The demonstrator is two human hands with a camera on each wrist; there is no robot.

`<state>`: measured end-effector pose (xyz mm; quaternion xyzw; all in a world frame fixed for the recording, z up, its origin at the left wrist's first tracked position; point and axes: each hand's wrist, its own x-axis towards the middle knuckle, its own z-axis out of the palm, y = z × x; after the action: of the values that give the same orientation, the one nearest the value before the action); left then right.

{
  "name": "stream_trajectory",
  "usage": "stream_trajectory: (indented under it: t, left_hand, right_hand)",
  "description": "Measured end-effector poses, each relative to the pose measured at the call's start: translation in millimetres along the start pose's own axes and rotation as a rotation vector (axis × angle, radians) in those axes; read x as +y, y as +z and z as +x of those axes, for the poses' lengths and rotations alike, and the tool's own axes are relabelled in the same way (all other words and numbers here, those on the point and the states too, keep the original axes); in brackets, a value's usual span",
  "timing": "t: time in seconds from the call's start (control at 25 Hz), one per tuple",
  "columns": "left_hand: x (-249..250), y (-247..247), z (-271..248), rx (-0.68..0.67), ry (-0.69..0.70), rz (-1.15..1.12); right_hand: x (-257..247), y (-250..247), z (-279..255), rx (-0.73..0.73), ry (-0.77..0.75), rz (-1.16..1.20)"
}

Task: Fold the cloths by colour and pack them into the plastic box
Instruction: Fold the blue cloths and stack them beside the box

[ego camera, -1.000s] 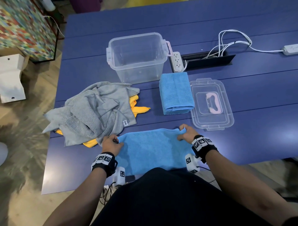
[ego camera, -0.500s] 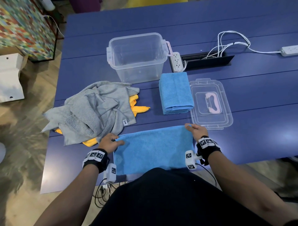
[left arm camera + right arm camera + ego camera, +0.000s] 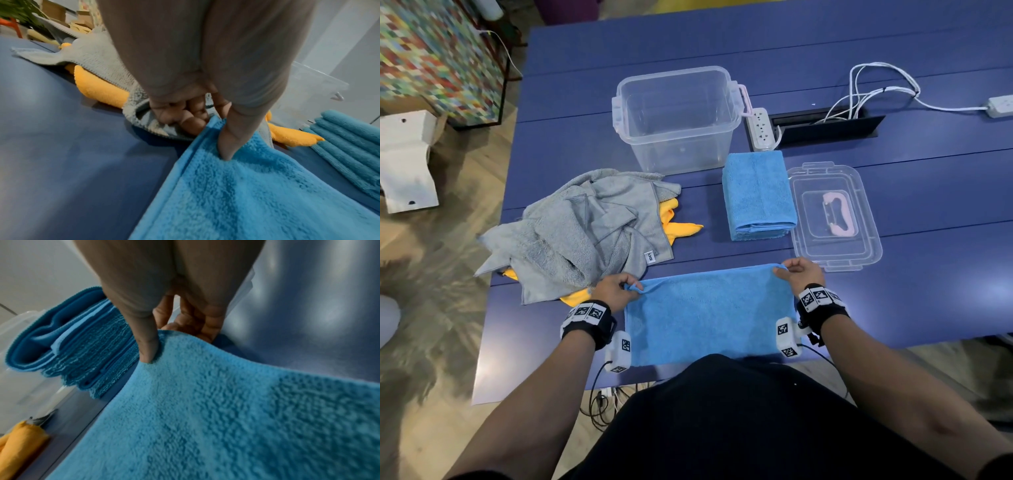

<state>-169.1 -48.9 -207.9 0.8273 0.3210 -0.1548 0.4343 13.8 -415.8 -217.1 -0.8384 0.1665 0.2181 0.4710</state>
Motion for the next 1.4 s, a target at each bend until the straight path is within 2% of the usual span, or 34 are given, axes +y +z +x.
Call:
stream_trajectory:
  t: [0.16, 0.36, 0.52, 0.6, 0.64, 0.72, 0.8, 0.84, 1.04, 1.12, 1.24, 1.32, 1.4]
  left_hand:
    - [-2, 0, 5, 0.038, -0.105, -0.136]
    - [0, 0, 5, 0.088, -0.185, -0.188]
    - [7, 7, 5, 0.213, -0.234, -0.221]
    - [15, 13, -1, 0.265, -0.237, -0.115]
    - [12, 17, -2, 0.273, -0.218, -0.023]
    - [5, 21, -7, 0.301, -0.167, 0.157]
    - [-5, 22, -10, 0.325, -0.143, 0.183]
    - [-9, 23, -12, 0.328, -0.144, 0.166]
    - [-9, 29, -24, 0.381, -0.198, -0.002]
    - [-9, 34, -28, 0.352, -0.256, 0.062]
    - [-16, 43, -33, 0.157, -0.354, 0.323]
    - [-14, 47, -36, 0.105, -0.314, 0.380]
    - [-7, 50, -39, 0.112, -0.234, 0.316]
  right_hand:
    - [-5, -3, -1, -0.025, -0.008, 0.008]
    - [-12, -1, -1, -0.024, -0.005, 0.006]
    - [-22, 3, -7, 0.115, -0.031, 0.020]
    - [-28, 2, -11, 0.191, -0.087, -0.013]
    - [-29, 0, -12, 0.161, -0.109, -0.050]
    - [-28, -2, -18, -0.078, -0.126, -0.180]
    - [-17, 4, -23, -0.365, -0.109, -0.301]
    - [-10, 8, -25, -0.407, -0.099, -0.338]
    - [-1, 22, -34, -0.230, -0.189, -0.490]
    - [0, 20, -38, -0.226, -0.268, -0.555]
    - [5, 16, -38, -0.218, -0.289, -0.585]
    - [5, 15, -33, -0.231, -0.256, -0.681]
    - [0, 16, -31, -0.254, -0.206, -0.798]
